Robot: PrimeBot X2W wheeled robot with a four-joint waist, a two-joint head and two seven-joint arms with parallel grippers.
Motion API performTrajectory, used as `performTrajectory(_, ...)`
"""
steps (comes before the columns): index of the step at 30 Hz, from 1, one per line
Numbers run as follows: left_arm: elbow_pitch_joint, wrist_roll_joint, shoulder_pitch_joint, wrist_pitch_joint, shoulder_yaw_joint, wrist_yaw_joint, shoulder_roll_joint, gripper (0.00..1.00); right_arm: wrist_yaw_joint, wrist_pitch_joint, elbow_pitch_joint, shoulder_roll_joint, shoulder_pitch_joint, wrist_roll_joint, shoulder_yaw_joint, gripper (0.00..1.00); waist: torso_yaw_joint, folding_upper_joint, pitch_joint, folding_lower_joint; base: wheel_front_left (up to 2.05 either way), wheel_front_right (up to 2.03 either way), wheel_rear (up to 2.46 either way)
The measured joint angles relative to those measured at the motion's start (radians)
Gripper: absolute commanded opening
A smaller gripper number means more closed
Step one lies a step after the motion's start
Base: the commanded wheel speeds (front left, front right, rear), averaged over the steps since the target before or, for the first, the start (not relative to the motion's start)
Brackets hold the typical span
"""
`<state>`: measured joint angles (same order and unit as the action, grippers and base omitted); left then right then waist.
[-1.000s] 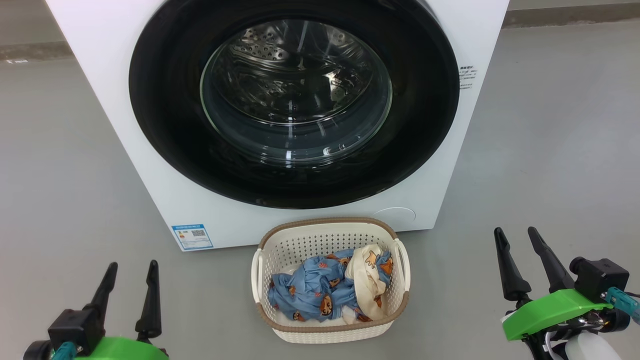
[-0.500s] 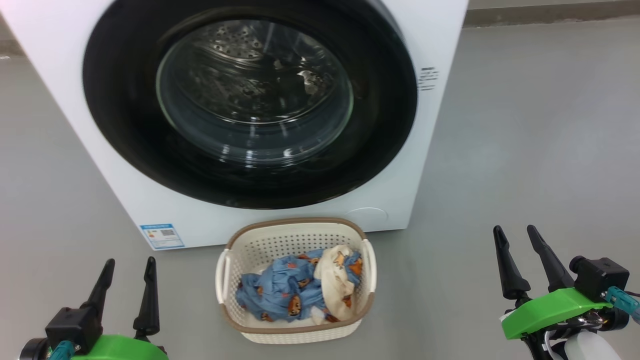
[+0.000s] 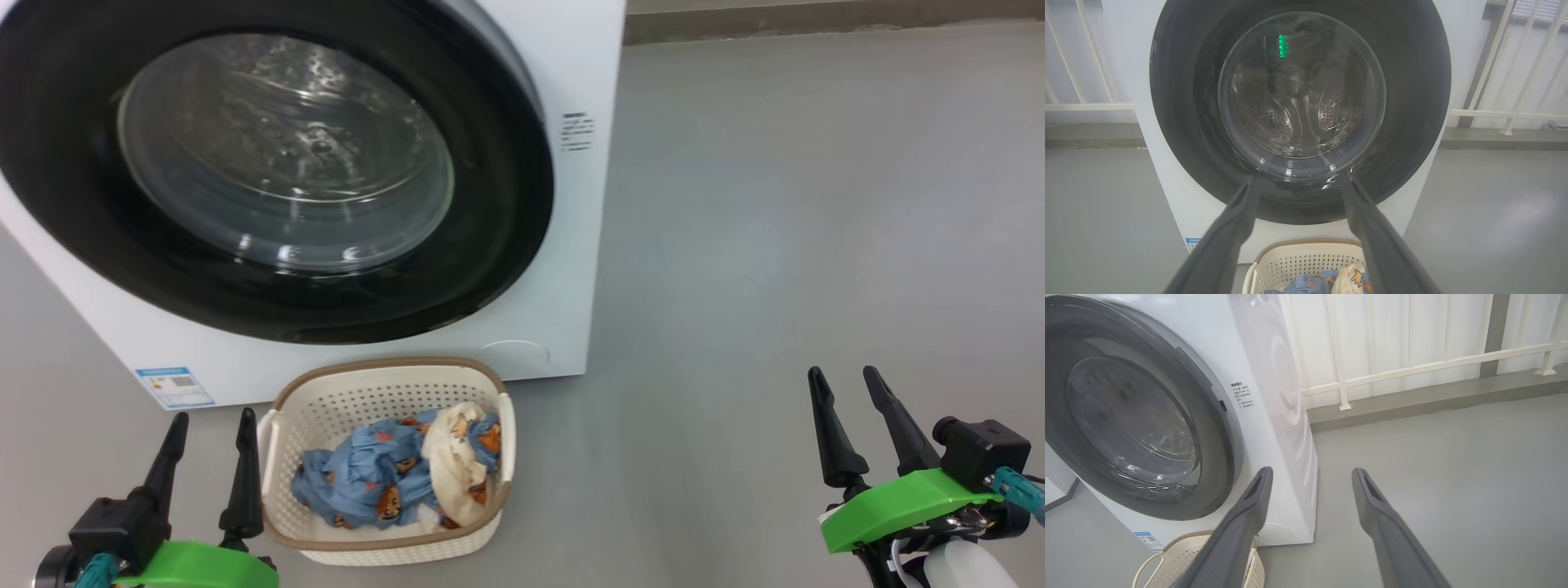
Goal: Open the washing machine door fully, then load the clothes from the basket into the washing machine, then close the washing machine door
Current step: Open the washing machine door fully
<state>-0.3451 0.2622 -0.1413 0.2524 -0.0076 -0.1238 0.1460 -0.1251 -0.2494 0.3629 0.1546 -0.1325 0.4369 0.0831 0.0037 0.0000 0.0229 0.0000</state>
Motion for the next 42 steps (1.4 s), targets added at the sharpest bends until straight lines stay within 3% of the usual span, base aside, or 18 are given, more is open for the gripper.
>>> performTrajectory(18, 0.008, 0.008, 0.000, 0.000, -0.019, -0.007, -0.003, 1.00, 0.000, 0.000, 0.006, 0.008, -0.005, 0.006, 0.016, 1.00, 0.010, 0.0000, -0.001, 0.0000, 0.34, 0.34, -0.69)
performTrajectory(19, 0.008, 0.008, 0.000, 0.000, -0.021, -0.007, -0.006, 1.00, 0.000, 0.000, 0.008, 0.009, -0.007, 0.011, 0.022, 0.68, 0.011, 0.0000, 0.000, 0.0000, 0.00, 0.00, 0.00)
performTrajectory(21, 0.008, 0.009, 0.000, 0.000, -0.024, -0.007, -0.012, 1.00, 0.000, 0.000, 0.011, 0.013, -0.021, 0.024, 0.043, 0.16, 0.013, 0.0000, 0.003, 0.0000, 0.00, 0.00, 0.00)
performTrajectory(22, 0.008, 0.009, 0.000, 0.000, -0.025, -0.007, -0.016, 1.00, 0.000, 0.000, 0.010, 0.012, -0.034, 0.048, 0.047, 0.00, 0.014, 0.0000, 0.005, 0.0000, 0.00, 0.00, 0.00)
performTrajectory(31, 0.010, 0.017, 0.000, 0.000, -0.047, -0.007, -0.054, 1.00, 0.000, 0.000, -0.047, -0.006, -0.196, 0.343, 0.015, 0.00, 0.032, 0.0000, 0.041, 0.0000, 0.00, 0.00, 0.00)
performTrajectory(42, 0.028, 0.045, -0.054, 0.000, -0.077, -0.007, -0.085, 1.00, 0.000, -0.004, -0.053, 0.114, -0.400, 0.751, 0.142, 0.00, 0.113, 0.0000, 0.117, 0.0000, 0.00, 0.00, 0.00)
